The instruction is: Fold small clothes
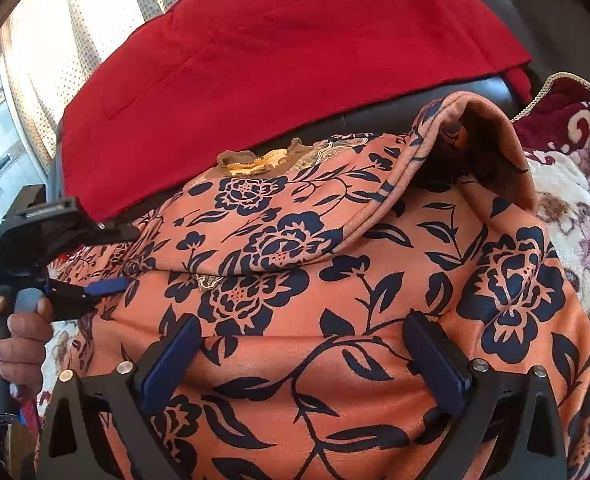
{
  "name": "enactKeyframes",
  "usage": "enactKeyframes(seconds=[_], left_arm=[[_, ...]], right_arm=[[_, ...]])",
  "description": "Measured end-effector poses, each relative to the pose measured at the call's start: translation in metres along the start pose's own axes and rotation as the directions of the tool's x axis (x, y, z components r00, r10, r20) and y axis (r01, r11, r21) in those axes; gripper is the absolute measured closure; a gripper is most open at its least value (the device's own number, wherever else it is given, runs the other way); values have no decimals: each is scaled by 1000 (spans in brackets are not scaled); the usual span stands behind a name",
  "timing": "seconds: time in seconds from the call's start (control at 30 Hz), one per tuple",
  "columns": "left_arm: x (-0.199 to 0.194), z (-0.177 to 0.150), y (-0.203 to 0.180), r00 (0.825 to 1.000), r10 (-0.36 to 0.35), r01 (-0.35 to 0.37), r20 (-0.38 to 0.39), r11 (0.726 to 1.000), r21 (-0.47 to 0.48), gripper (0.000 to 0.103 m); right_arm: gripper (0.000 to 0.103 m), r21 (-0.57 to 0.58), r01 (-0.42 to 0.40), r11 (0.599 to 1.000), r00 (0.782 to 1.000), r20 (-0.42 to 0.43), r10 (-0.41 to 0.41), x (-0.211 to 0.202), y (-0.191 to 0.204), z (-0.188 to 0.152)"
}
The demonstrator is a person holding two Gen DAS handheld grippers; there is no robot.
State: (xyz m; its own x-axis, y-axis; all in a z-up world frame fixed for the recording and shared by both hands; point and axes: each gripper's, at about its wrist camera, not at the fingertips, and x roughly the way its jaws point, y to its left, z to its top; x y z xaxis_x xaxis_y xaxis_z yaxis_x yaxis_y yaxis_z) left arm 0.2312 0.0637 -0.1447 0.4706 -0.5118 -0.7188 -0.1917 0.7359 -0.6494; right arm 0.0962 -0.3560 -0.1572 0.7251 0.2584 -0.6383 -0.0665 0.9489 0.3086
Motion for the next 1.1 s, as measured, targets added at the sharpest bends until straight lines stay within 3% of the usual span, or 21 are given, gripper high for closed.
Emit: enactKeyframes(seconds=[0.03, 0.1, 0.17, 0.23, 0.3, 0.37, 0.5, 0.6, 0.77, 0.87, 0.97, 1.1], left_arm=[[-4, -1, -5, 1000, 11, -12, 8, 999, 36, 94], [-14, 1, -16, 997, 48, -54, 63, 994, 97, 95], [-41, 2, -36, 985, 28, -58, 173, 984, 169, 96], [-69, -5, -56, 954, 8, -91, 300, 960, 264, 96], [-79, -10, -61, 927, 21, -145, 375, 941, 305, 96], [-61, -11, -43, 926, 102, -213, 363, 935, 282, 95], [-12, -16, 20, 938, 246, -286, 243, 947, 144, 94], [-14, -30, 23, 927, 227, -289, 298, 940, 182, 94], [-32, -35, 25, 914, 215, -284, 344, 944, 165, 95], [-51, -40, 29, 893, 229, -304, 388, 942, 144, 95], [-52, -46, 36, 901, 220, -293, 375, 944, 151, 95], [-48, -49, 45, 918, 204, -263, 340, 955, 136, 95]], right_arm=[[1, 0, 1, 1000, 1000, 0, -1, 0, 1, 0], [1, 0, 1, 1000, 1000, 0, -1, 0, 1, 0], [1, 0, 2, 1000, 1000, 0, -2, -2, -1, 1], [1, 1, 1, 1000, 1000, 2, -1, -3, -3, 1], [0, 1, 1, 1000, 1000, 2, -1, -3, -4, 1], [0, -2, 4, 1000, 1000, 0, -4, -4, -5, 2], [0, 0, 2, 1000, 1000, 0, -2, -7, -7, 3], [0, -5, 8, 1000, 1000, -2, -8, -8, -7, 3], [0, -1, 5, 1000, 1000, -7, -5, -6, -7, 5], [0, 14, -5, 1000, 1000, -31, 5, -4, -9, 7], [1, 83, -71, 994, 996, -51, 76, -13, -19, 22], [1, 183, -140, 973, 990, 19, 139, -27, -40, 73]])
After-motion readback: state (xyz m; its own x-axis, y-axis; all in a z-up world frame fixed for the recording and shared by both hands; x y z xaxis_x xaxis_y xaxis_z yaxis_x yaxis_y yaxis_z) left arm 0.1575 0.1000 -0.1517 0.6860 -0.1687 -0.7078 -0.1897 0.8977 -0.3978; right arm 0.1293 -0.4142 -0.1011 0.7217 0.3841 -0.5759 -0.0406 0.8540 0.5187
